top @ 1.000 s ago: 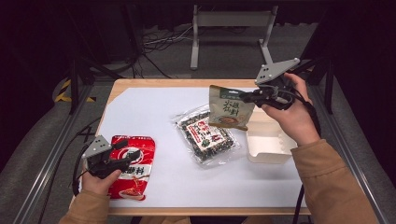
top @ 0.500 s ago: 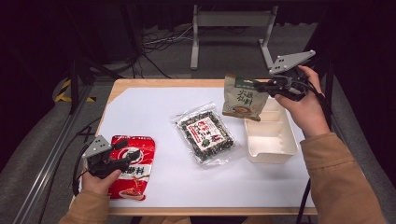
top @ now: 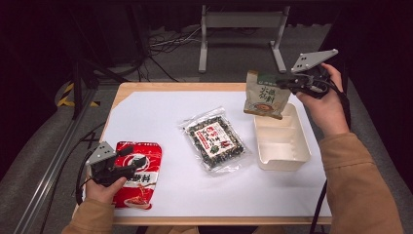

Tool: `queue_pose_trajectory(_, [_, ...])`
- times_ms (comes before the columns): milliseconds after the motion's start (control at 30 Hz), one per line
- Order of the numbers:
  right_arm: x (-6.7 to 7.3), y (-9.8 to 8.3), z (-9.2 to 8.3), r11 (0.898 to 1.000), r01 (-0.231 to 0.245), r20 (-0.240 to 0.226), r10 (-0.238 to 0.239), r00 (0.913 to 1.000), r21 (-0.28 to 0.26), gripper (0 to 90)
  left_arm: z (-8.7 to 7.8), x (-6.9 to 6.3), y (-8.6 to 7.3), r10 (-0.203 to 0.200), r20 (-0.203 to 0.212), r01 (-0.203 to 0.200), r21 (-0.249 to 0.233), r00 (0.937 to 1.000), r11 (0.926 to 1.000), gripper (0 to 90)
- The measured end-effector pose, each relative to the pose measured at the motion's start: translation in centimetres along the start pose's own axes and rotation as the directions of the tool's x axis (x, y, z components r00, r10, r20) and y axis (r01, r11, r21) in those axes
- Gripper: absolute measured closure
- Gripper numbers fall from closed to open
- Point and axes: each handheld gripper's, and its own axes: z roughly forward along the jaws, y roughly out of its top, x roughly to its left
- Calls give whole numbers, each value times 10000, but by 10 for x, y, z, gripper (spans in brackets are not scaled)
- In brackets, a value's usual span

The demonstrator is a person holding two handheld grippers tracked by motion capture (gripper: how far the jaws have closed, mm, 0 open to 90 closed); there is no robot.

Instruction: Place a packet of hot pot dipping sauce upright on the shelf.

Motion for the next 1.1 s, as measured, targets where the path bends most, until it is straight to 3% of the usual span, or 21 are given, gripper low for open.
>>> queue_pose_trajectory(500, [-26, -19, 8, 9987, 489, 460, -496, 9977, 155, 897, -3, 0, -3, -45, -103, 45, 8, 9999, 10000, 351])
queue_pose_trajectory(767, [-36, -32, 16, 9987, 383, 561, -403, 9976, 349, 897, -8, 1, -6, -107, -254, 107, 9, 9996, 9999, 351])
queue_pose_trajectory(1100, [-38, -41, 29, 9964, 531, 532, -566, 9970, 655, 896, -8, 1, -7, -150, -274, 152, 84, 9995, 9998, 351])
